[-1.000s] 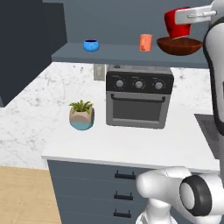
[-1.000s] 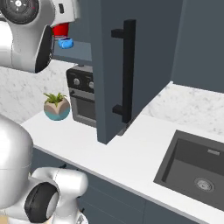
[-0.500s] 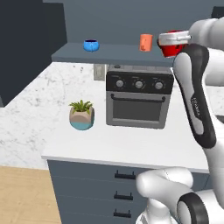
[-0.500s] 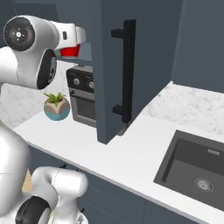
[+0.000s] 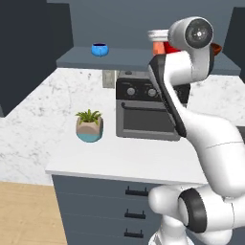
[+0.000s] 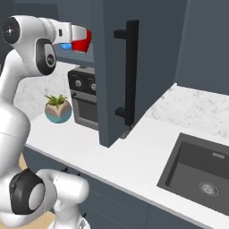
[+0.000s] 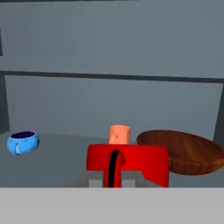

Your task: Gather all objects into one cabinet and sort the glasses and bowls to opposite sides.

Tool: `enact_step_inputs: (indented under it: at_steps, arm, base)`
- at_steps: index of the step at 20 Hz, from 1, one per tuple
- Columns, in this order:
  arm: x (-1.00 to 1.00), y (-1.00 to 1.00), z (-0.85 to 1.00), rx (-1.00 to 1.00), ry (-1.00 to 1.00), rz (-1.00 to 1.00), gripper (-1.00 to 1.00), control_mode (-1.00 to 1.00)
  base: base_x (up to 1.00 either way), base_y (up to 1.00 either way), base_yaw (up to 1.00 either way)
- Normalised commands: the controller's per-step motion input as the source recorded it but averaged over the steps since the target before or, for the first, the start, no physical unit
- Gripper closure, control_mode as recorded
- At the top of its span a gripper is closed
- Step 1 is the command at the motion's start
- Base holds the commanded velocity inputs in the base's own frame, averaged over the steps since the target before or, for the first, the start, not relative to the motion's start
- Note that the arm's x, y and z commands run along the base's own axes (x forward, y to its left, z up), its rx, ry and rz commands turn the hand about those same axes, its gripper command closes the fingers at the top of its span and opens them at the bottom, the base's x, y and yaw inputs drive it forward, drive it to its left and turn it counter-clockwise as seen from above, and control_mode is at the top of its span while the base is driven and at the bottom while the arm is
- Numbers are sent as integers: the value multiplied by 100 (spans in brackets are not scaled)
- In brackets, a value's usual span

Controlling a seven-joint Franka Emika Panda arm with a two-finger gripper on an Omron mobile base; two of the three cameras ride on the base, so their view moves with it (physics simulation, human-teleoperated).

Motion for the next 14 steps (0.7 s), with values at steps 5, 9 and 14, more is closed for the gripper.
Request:
enact_step_inputs:
  at_steps: [5,9,14]
  arm:
    - [78,0,-1,0,5,-11,100,-100]
    - [69,6,0,0,13,-1,100,-100]
    - [59,15,0,-3,7,0,100,-100]
  base:
    - [0,0,0]
    - [0,0,0]
    - [0,0,0]
